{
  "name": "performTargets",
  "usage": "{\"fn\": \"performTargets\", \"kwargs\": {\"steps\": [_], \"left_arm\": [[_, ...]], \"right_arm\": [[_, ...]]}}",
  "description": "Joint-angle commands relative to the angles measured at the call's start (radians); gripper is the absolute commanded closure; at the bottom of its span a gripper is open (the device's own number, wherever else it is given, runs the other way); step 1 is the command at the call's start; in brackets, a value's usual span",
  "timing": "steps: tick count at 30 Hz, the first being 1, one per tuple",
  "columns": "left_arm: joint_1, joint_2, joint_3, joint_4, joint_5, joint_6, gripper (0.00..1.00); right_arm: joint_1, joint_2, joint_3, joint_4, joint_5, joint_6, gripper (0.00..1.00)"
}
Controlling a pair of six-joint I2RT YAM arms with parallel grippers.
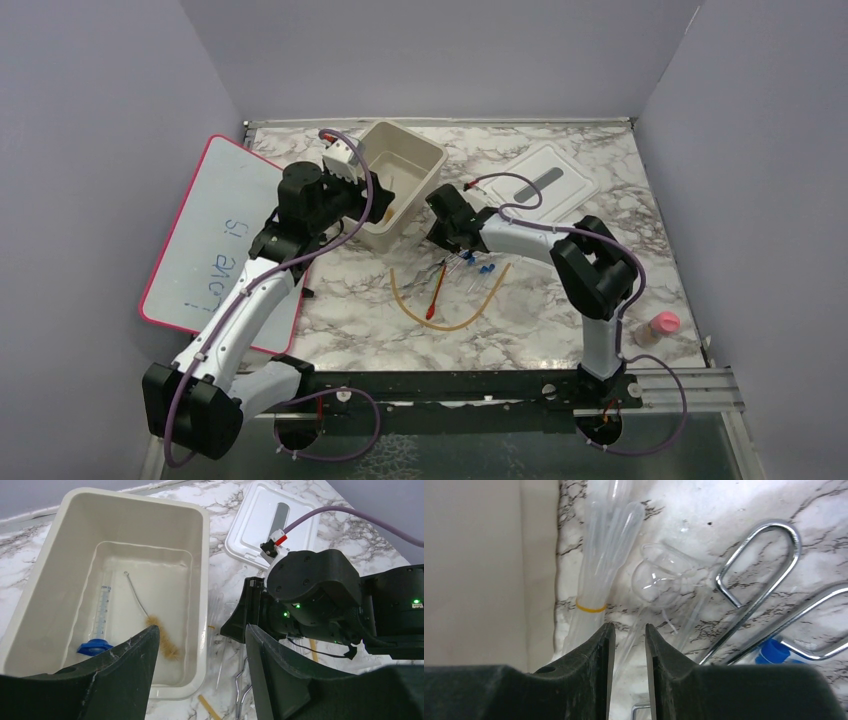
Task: Organize the chemistry lab equipment
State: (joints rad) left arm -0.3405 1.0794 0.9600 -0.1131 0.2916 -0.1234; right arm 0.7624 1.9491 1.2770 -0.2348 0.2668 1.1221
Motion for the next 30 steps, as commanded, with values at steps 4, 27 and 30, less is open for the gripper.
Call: {"fn": "performTargets", "kwargs": {"steps": [4,27,30], "left_arm": [[0.001,0.007,-0.02,0.038,0.012,0.001,0.33],[0.001,0.024,-0.03,0.054,0.025,-0.03,0.33],[0.001,0.032,-0.03,0.056,0.045,-0.042,0.33]], "right_arm": [[0.0,0.044,0.061,-0.12,0.094,0.072,0.65],[-0.001,0.044,0.03,-0.116,0.146,0.263,0.92],[0.0,-0.005,0.001,-0.096,0.155,0.25,0.93]]}}
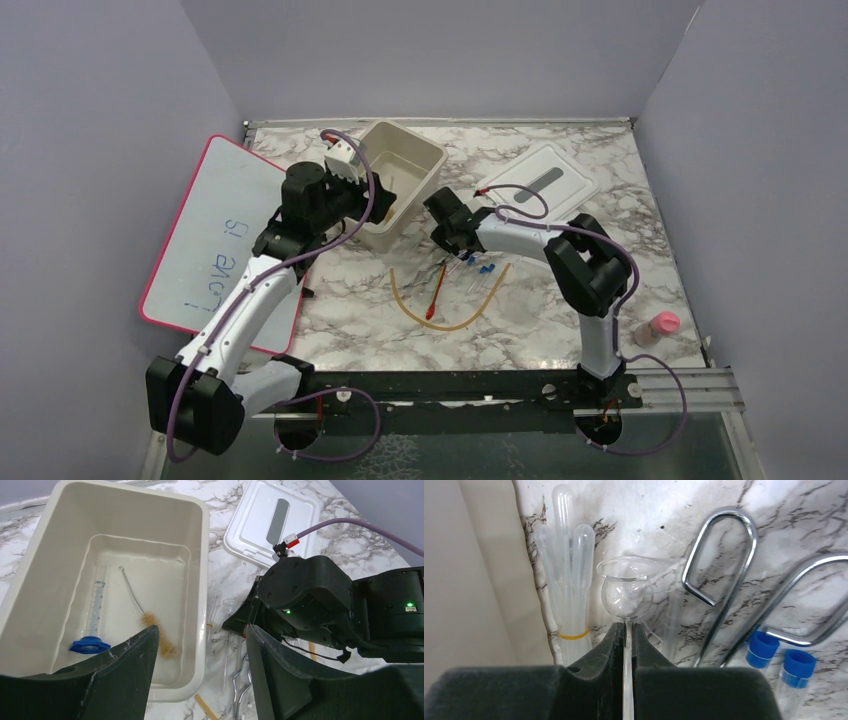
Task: Organize the chemistry lab equipment
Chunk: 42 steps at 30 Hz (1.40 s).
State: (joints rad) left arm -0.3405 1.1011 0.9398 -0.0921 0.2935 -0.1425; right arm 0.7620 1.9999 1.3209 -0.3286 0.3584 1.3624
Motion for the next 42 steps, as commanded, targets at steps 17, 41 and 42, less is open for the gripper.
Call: {"fn": "performTargets", "kwargs": {"steps": [17,41,42], "left_arm": [[-0.031,0.124,-0.006,0.116,0.479,-0.222,0.16],[-0.181,0.213,-0.114,0.31,0.421,-0.414,0.62],[-0.181,0.206,-0.119,0.308,0.392,-0.405,0.65]], "right_arm": [[-0.013,-0.605,-0.442,0.394,-0.08,-0.247,0.95],[-0.035,-0.8,-0.635,0.75,-0.377,-0.269,0.96],[-0.037,-0.801,-0.636,0.75,-0.382,-0.269,0.95]]}}
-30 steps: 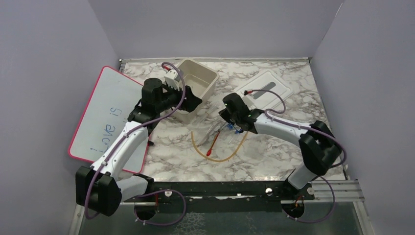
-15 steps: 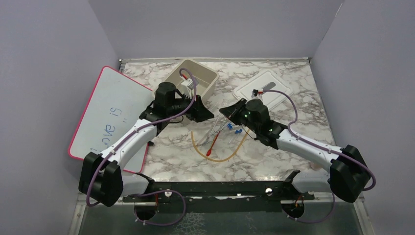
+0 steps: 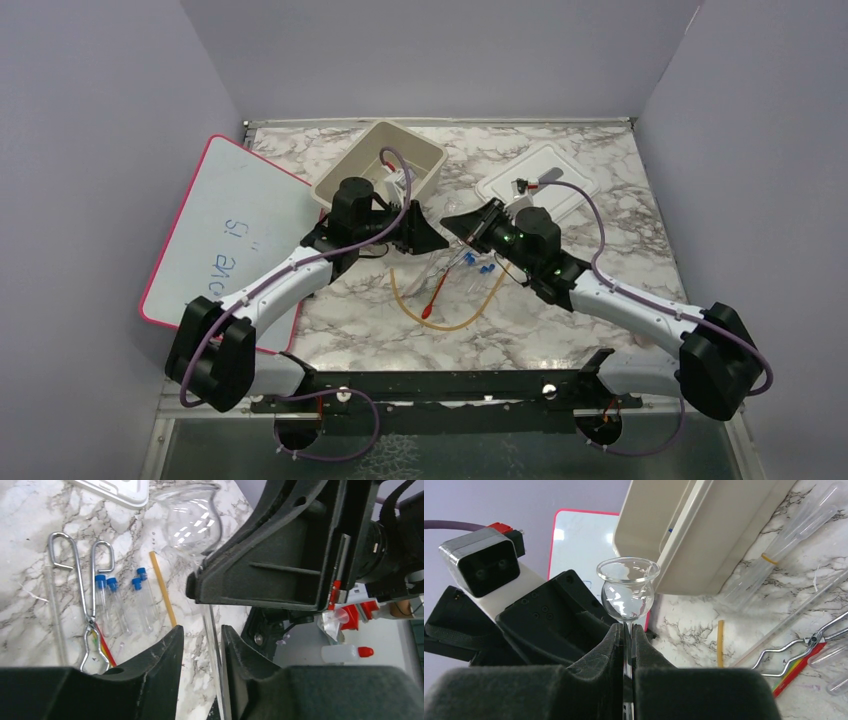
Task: Organize the chemistry lab equipment
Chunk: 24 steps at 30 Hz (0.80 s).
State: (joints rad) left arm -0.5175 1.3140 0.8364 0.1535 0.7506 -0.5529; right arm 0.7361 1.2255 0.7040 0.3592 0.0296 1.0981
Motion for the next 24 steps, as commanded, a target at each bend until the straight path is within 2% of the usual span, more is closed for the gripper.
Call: {"fn": "performTargets", "kwargs": {"steps": [1,4,6,8,9,12,14,20,24], "left_arm": [[-0.004,-0.015,-0.019,0.058,-0.087,0.017,0.68],[-0.004,-0.03,-0.021,0.049,-0.111,0.035,0.77],[-0.004,-0.033,-0.019,0.048,-0.093,0.05,0.85],[-0.004,-0.037,-0.014,0.036,-0.089,0.071,0.95],[-0.004,-0.038,-0.008,0.025,-0.097,0.085,1.0],[-0.004,-0.036,0.02,-0.028,-0.132,0.122,1.0],[-0.004,-0.028,0.05,-0.068,-0.164,0.151,1.0],[0.005,0.024,0.259,-0.331,-0.364,0.321,1.0],[0.058,0.096,0.399,-0.458,-0.452,0.423,1.0]], "right_arm": [[-0.012,-0.027,-0.021,0.062,-0.056,-0.003,0.96],[-0.014,-0.029,-0.024,0.065,-0.062,-0.005,0.95],[-0.015,-0.032,-0.027,0.072,-0.062,-0.017,0.92],[-0.016,-0.034,-0.026,0.076,-0.063,-0.033,0.82],[-0.017,-0.037,-0.026,0.078,-0.064,-0.044,0.73],[-0.016,-0.054,-0.017,0.059,-0.054,-0.061,0.55],[-0.015,-0.076,-0.014,0.031,-0.036,-0.068,0.49],[-0.016,-0.185,-0.025,-0.078,0.041,-0.107,0.46],[-0.017,-0.272,-0.043,-0.183,0.099,-0.142,0.46]]}}
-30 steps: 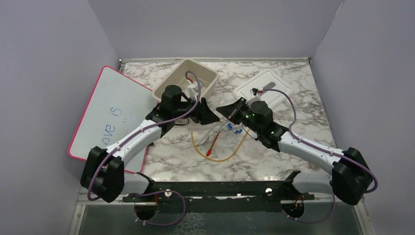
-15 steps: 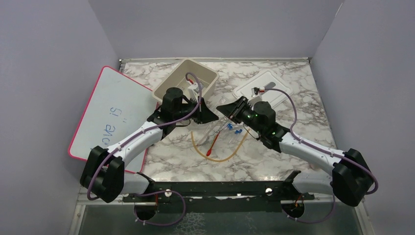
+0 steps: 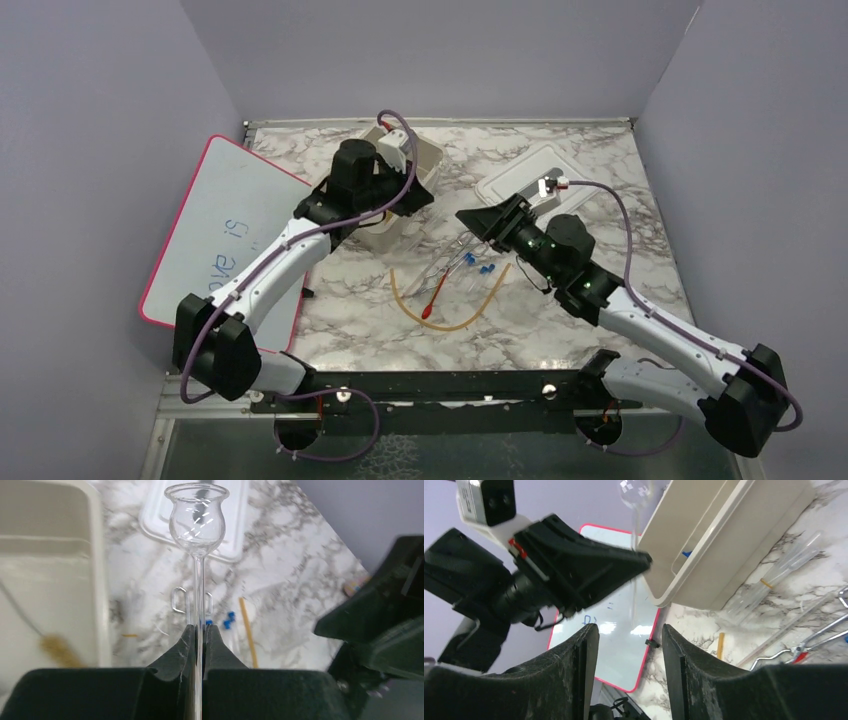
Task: Organize the chemistry lab equipment
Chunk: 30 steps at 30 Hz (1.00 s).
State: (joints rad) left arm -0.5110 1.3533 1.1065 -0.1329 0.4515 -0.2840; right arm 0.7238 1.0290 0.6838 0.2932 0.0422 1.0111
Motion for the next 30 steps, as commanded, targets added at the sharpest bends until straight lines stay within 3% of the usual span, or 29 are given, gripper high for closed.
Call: {"fn": "performTargets", "kwargs": {"steps": [1,9,19,26,30], "left_arm": [[0.076,0.078,0.164,-0.197,-0.15,0.176,1.0],[0.216,0.377,0.421,-0.351,-0.157,0.41,1.0],[0.23,0.688,0.555,-0.401,-0.276,0.528,1.0],[0.23,0.743,0.557,-0.36,-0.351,0.548,1.0],[0.23,0.759,0.56,-0.346,-0.385,0.54,0.92]], "right_arm": [[-0.004,-0.094,-0.028,-0.137,0.099,-0.065,0.46],[-0.004,-0.205,-0.07,-0.259,0.201,-0.106,0.45],[-0.004,-0.219,-0.074,-0.32,0.24,-0.133,0.45],[-0.004,-0.204,-0.079,-0.327,0.227,-0.103,0.45],[-0.004,-0.204,-0.074,-0.348,0.237,-0.097,0.45]]}}
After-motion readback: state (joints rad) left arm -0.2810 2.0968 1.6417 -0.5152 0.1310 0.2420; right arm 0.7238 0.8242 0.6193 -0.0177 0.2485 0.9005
